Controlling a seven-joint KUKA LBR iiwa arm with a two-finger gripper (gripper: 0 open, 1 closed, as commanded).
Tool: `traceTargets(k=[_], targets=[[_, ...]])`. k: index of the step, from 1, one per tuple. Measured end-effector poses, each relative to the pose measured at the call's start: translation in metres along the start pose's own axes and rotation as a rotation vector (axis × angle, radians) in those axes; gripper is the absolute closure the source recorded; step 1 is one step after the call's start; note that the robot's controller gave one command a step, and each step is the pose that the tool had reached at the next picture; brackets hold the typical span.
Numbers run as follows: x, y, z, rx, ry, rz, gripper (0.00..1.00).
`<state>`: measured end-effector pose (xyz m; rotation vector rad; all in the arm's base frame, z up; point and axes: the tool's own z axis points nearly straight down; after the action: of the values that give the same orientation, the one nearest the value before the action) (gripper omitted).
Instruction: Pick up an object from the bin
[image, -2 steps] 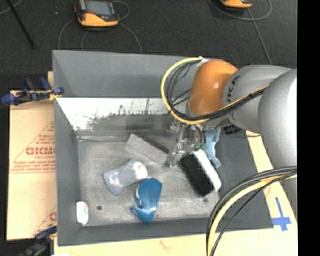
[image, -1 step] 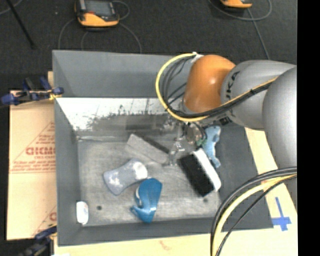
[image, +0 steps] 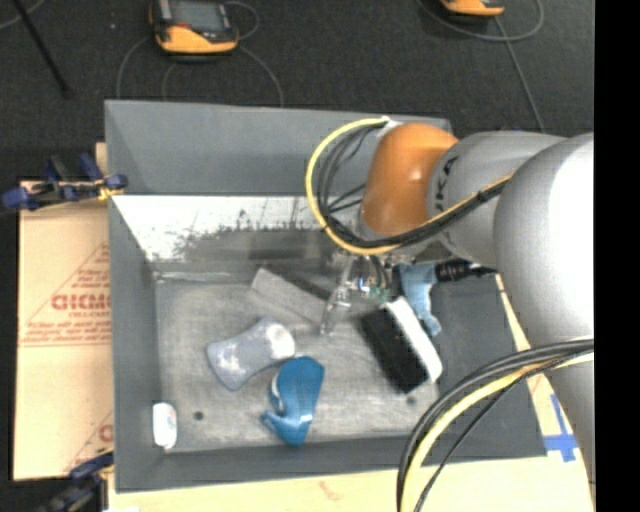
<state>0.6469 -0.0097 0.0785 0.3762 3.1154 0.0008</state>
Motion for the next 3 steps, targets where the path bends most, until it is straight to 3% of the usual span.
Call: traceTargets(k=[1, 3], targets=[[0.0009, 0.0077, 0.0017, 0.001, -0.009, -0.101, 1.00], [0.0009, 0.0076, 0.0006, 0.002, -0.009, -0.101, 1.00]])
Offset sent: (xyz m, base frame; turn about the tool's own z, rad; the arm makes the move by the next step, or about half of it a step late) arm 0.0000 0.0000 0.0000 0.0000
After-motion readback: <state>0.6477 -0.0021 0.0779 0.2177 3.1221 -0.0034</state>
